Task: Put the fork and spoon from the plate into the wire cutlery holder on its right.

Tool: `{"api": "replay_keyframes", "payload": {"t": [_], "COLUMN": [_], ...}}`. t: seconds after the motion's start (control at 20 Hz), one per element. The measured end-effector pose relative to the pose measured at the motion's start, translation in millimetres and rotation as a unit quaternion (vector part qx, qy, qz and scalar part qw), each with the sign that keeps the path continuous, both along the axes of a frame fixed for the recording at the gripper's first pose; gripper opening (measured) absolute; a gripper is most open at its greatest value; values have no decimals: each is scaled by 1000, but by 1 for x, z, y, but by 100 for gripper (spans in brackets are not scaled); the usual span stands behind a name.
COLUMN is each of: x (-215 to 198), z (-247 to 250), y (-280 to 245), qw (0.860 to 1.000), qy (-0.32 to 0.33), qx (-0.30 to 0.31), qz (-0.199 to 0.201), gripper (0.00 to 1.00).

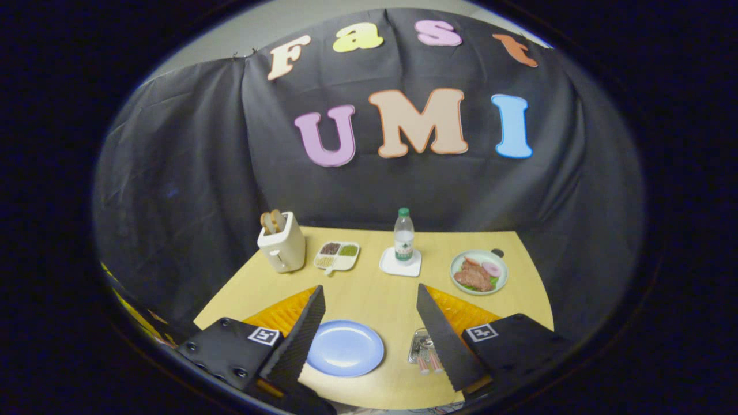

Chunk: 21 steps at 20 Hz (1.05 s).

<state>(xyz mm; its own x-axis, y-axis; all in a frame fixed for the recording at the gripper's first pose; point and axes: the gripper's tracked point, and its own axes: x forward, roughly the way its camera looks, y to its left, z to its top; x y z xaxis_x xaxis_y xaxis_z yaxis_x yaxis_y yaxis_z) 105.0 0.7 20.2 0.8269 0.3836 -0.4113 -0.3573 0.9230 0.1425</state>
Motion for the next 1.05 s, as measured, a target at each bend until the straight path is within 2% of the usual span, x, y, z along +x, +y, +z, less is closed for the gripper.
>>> {"api": "replay_keyframes", "payload": {"t": [0.25, 0.45, 0.7, 0.9, 1.05], "x": [-24, -45, -61, -65, -70], "z": [3, -3, -12, -3, 0], "y": [0, -2, 15, 26, 29], "qw": [995, 990, 988, 984, 984], "qy": [-72, -104, -123, -139, -148], "qx": [50, 50, 44, 62, 54], "qz": [-50, -78, -86, -88, -85], "gripper": [100, 100, 100, 100, 100]}}
